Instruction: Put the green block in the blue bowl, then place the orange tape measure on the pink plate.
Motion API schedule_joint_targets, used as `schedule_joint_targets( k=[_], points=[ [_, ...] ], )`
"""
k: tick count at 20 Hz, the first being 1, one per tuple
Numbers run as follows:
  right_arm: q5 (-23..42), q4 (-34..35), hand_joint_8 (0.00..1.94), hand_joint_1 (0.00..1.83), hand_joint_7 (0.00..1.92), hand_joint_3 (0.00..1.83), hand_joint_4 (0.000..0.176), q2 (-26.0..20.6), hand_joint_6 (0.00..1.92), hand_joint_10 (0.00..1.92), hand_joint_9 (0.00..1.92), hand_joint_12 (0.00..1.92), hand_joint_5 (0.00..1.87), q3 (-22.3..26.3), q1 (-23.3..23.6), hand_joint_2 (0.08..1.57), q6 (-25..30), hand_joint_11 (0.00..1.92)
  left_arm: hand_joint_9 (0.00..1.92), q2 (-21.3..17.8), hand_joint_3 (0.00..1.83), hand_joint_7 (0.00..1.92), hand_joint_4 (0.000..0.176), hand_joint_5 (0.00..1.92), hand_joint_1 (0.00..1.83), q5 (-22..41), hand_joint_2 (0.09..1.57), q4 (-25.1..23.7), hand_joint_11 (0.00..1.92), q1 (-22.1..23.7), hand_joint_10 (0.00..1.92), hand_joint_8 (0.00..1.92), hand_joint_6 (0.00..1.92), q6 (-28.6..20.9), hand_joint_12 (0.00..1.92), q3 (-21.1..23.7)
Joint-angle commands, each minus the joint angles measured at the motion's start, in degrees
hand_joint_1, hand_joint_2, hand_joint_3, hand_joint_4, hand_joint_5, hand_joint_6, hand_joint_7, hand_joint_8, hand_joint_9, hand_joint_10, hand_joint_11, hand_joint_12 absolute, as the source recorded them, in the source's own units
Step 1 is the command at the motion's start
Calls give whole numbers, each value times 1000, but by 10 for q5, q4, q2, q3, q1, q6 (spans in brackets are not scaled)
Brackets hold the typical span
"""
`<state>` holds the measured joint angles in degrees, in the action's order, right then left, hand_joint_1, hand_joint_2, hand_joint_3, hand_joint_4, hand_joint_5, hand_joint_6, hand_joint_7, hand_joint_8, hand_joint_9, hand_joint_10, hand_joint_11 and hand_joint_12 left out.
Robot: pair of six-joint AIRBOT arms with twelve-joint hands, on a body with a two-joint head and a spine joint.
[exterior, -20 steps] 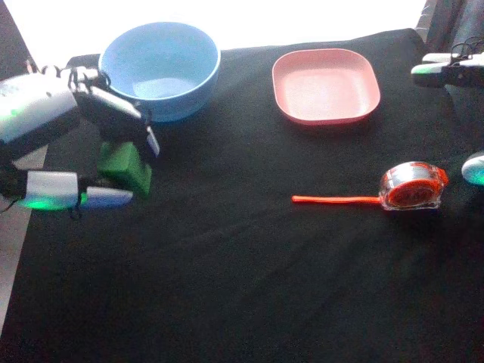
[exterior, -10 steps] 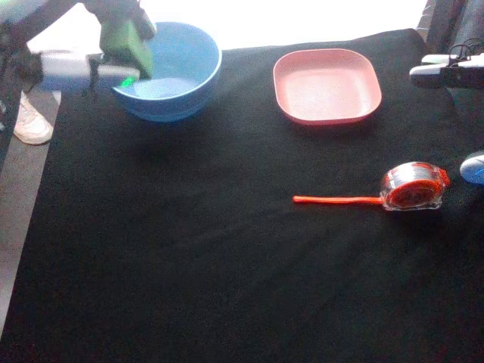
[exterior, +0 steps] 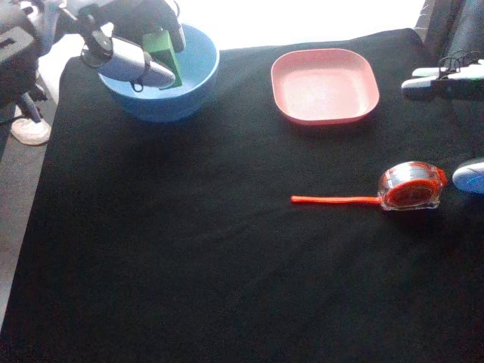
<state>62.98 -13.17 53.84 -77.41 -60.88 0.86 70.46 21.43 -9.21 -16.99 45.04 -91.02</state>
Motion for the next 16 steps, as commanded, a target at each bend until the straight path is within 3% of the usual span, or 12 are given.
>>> schedule_joint_targets(
  k=[1, 2, 4, 5, 7, 8, 9, 11, 12, 14, 15, 16],
  points=[
    [65, 28, 0, 818, 231, 0, 71, 2, 0, 0, 287, 879, 359, -4, 7, 1012, 5, 0, 928, -1, 0, 933, 0, 866, 1100, 40, 1027, 4, 703, 8, 578, 481, 316, -1, 1394, -7],
    [65, 28, 0, 815, 229, 0, 72, 2, 0, 0, 285, 888, 356, -4, 7, 1013, 5, 0, 772, 3, 0, 823, 0, 767, 1008, 37, 1002, 4, 490, 9, 404, 174, 93, -1, 1369, -11],
    [65, 28, 1, 797, 231, 0, 78, 3, 1, 1, 288, 891, 356, -4, 7, 1013, 5, 0, 708, 3, 0, 741, 19, 647, 961, 37, 984, 4, 307, 10, 153, 7, 3, -1, 1316, -11],
    [65, 28, 0, 738, 229, 2, 96, 3, 0, 2, 294, 903, 346, -3, 7, 1020, 5, 0, 710, 3, 1, 691, 33, 625, 933, 41, 997, 3, 280, 10, 81, 1, 1, -1, 1299, -8],
    [65, 28, 0, 743, 224, 2, 98, 3, 0, 0, 287, 902, 344, -2, 7, 1019, 5, 0, 712, -2, 0, 669, 41, 621, 932, 58, 994, 3, 268, 7, 67, 0, 0, -1, 1339, 2],
    [65, 28, 0, 749, 220, 1, 83, 4, 3, 1, 268, 866, 356, -2, 7, 1022, 5, 0, 697, -7, 2, 637, 40, 612, 918, 68, 1000, 3, 259, 5, 56, 0, 0, -1, 1351, 9],
    [67, 28, 0, 778, 213, 2, 69, 5, 0, 3, 258, 852, 353, -1, 7, 1026, 5, 0, 696, -32, 1, 634, 0, 616, 915, 114, 1012, 3, 244, -9, 33, 0, 0, -1, 1279, 44],
    [69, 28, 4, 789, 222, 2, 74, 5, 2, 9, 275, 871, 355, -1, 7, 1028, 6, 20, 675, -57, 0, 629, 0, 601, 890, 154, 1012, 3, 240, -26, 18, 1, 0, -1, 1187, 75],
    [69, 25, 5, 791, 226, 4, 77, 5, 0, 10, 279, 876, 350, -1, 7, 1033, 7, 26, 658, -76, 0, 638, 3, 605, 904, 189, 997, 10, 225, -43, 8, 5, 3, -1, 1161, 97],
    [68, 21, 15, 796, 263, 0, 101, 4, 2, 21, 321, 901, 340, -1, 7, 1028, 11, 69, 664, -114, 0, 647, 11, 615, 932, 259, 982, 28, 203, -85, 7, 3, 3, -1, 1169, 141],
    [67, 19, 7, 842, 294, 0, 107, 4, 0, 18, 369, 920, 339, -1, 7, 1012, 12, 138, 645, -134, 0, 614, 32, 600, 874, 292, 980, 36, 142, -106, 1, 0, 0, -1, 1234, 162],
    [64, 14, 6, 863, 302, 0, 105, 5, 0, 21, 390, 935, 335, -1, 7, 1012, 14, 178, 623, -156, 0, 587, 31, 582, 829, 327, 979, 44, 98, -132, 0, 0, 0, -1, 1272, 187]
  ],
)
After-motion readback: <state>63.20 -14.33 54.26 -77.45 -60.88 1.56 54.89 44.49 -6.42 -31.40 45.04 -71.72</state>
